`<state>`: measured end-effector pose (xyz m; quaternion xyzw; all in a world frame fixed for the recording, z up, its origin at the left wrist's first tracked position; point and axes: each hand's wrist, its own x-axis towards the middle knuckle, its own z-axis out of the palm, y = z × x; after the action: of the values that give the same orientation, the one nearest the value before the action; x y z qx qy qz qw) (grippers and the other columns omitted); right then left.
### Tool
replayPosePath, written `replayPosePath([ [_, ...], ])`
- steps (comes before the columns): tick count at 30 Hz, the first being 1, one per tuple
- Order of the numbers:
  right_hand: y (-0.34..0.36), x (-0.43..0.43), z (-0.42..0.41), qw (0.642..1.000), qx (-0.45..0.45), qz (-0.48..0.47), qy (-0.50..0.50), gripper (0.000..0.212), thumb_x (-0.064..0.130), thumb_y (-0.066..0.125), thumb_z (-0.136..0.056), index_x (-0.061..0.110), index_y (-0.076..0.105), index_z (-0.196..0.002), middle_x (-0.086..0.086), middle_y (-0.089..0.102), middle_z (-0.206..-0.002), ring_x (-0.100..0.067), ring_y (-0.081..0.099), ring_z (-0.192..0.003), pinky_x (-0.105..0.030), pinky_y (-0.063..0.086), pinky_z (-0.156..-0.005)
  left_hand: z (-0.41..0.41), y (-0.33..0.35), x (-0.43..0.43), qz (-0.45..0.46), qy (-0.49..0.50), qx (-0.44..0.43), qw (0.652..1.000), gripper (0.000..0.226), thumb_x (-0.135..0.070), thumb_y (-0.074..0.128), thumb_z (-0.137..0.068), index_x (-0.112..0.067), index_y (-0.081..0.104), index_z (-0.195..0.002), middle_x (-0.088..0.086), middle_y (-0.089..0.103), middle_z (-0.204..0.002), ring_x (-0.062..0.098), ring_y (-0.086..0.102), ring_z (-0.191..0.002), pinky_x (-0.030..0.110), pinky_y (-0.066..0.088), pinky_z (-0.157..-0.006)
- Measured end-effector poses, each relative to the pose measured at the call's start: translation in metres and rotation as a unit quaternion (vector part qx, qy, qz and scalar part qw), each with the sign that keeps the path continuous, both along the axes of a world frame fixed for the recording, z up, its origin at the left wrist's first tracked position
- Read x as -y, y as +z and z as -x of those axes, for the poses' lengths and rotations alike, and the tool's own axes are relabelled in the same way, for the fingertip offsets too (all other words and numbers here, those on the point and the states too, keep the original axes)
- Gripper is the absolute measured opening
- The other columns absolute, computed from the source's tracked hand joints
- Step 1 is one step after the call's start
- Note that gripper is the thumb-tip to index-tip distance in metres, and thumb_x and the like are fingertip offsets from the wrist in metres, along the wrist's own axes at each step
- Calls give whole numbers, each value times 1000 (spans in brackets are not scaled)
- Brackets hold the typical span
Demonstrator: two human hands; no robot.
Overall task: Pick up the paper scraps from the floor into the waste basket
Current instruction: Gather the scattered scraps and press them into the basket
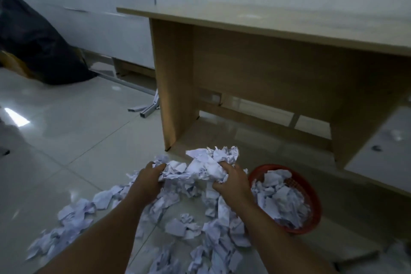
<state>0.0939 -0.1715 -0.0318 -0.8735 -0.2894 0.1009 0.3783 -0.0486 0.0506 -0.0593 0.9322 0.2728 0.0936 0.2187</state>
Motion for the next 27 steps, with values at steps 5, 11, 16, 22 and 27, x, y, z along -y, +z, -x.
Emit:
replayPosePath([
  [5,23,46,-44,998,33,-21,-59,61,17,74,-73,23,58,-131,-8,52,-128,-23,54,-114,-17,37,-87,-58,17,17,-3,-66,65,996,31,-27,51,-73,-20,67,-98,18,66,-92,37,64,-84,37,48,-78],
  [11,3,108,-84,987,63,-9,-148,60,11,76,-74,22,59,-130,-13,51,-127,-28,56,-111,-17,38,-84,-120,39,45,-31,-96,61,993,21,-13,55,-93,-11,64,-111,14,68,-103,29,63,-93,36,48,-87],
  [16,-34,135,-99,990,28,47,-128,61,12,71,-82,25,51,-137,-13,40,-145,-31,47,-127,-30,42,-100,-158,54,63,-37,-100,84,991,38,-14,58,-91,-9,57,-128,19,63,-114,34,59,-103,38,45,-90],
  [22,-70,143,-114,987,37,134,-80,69,33,70,-84,35,38,-145,-11,18,-159,-31,34,-139,-37,40,-105,-208,66,120,23,-155,124,980,44,-18,66,-88,-9,56,-129,15,67,-113,33,62,-103,32,45,-88],
  [27,-89,148,-124,987,31,153,-49,69,34,71,-83,36,38,-144,-5,16,-160,-32,32,-141,-40,41,-105,-243,67,180,99,-156,168,968,50,-23,69,-86,-13,53,-133,13,59,-120,28,60,-104,24,41,-85],
])
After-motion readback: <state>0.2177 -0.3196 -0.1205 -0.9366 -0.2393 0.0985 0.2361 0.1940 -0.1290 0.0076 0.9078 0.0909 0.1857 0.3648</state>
